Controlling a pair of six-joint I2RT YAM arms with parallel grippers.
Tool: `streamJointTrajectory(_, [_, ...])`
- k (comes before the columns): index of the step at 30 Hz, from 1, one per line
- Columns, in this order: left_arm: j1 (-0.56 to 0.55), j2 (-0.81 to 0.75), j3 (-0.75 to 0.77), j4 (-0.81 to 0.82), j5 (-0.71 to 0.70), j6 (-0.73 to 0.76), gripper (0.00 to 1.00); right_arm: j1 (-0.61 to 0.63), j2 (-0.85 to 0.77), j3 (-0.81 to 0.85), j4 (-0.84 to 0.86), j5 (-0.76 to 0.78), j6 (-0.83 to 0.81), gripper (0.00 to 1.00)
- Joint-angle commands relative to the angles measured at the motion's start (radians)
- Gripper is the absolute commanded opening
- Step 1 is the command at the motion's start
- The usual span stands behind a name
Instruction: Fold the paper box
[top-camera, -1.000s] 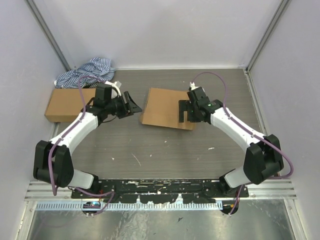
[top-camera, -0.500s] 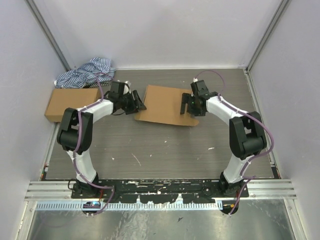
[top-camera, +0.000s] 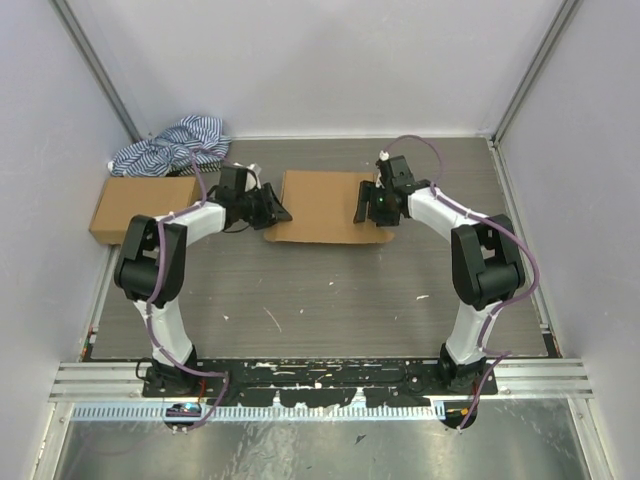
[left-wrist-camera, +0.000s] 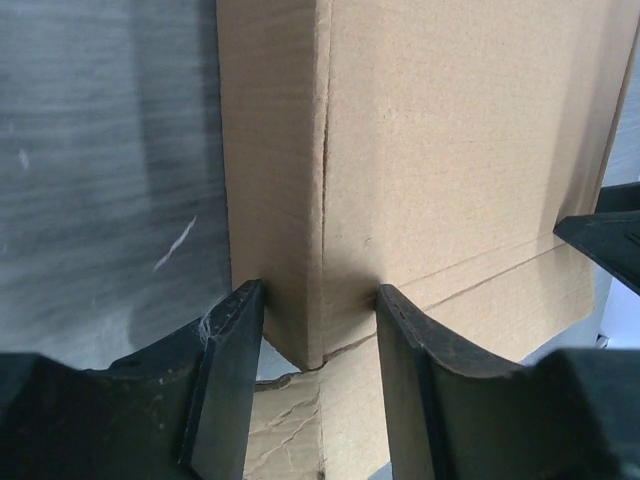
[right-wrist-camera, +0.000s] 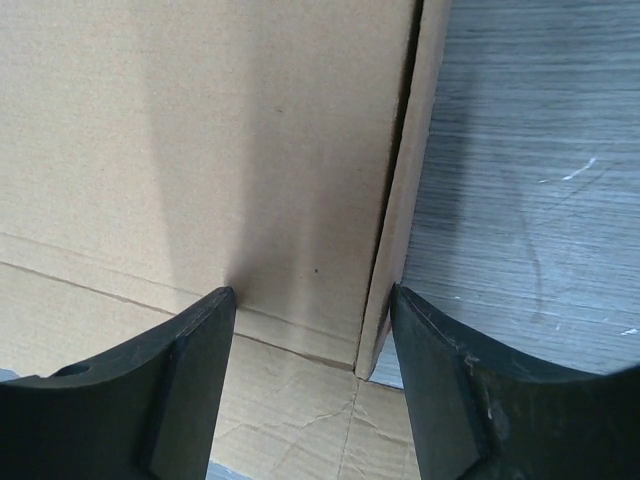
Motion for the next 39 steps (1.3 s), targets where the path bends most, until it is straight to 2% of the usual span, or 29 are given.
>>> streamJointTrajectory(1, [-0.013, -0.073, -0.028, -0.129, 0.001, -0.004, 0.52, 0.03, -0.001, -0.035, 0.02, -0.094, 0.014, 0.68])
streamJointTrajectory(5, [-0.024, -0.105, -0.047, -0.166, 0.005, 0.0, 0.53, 0.04, -0.009, -0.062, 0.029, -0.089, 0.031, 0.71])
streamJointTrajectory(8, [-0.028, -0.14, -0.069, -0.206, -0.047, 0.022, 0.58, 0.046, -0.037, -0.089, 0.03, -0.072, 0.036, 0.76])
streamJointTrajectory(10, [-0.029, -0.163, -0.07, -0.259, -0.11, 0.049, 0.62, 0.049, -0.068, -0.105, 0.028, -0.043, 0.036, 0.8])
streamJointTrajectory(12, [-0.028, -0.195, -0.072, -0.307, -0.189, 0.067, 0.65, 0.049, -0.103, -0.12, 0.02, -0.007, 0.035, 0.91])
streamJointTrajectory(13, [-0.028, -0.214, -0.073, -0.327, -0.244, 0.076, 0.67, 0.049, -0.128, -0.127, 0.016, 0.013, 0.034, 0.93])
streamJointTrajectory(17, [-0.027, -0.292, -0.073, -0.37, -0.39, 0.103, 0.71, 0.049, -0.195, -0.143, -0.003, 0.089, 0.023, 0.96])
streamJointTrajectory(19, [-0.027, -0.334, -0.08, -0.371, -0.409, 0.11, 0.72, 0.05, -0.229, -0.151, -0.013, 0.123, 0.008, 0.96])
streamJointTrajectory(22, [-0.027, -0.406, -0.119, -0.336, -0.38, 0.116, 0.73, 0.049, -0.285, -0.175, -0.02, 0.131, -0.008, 0.96])
streamJointTrajectory(26, [-0.028, -0.49, -0.25, -0.173, -0.24, 0.117, 0.73, 0.051, -0.357, -0.233, 0.007, 0.041, -0.026, 0.96])
streamJointTrajectory(29, [-0.032, -0.512, -0.325, -0.089, -0.185, 0.119, 0.74, 0.062, -0.385, -0.267, 0.014, 0.0, -0.045, 0.95])
streamJointTrajectory(39, [-0.075, -0.466, -0.354, 0.007, -0.196, 0.172, 0.75, 0.11, -0.331, -0.293, 0.043, 0.015, -0.079, 0.94])
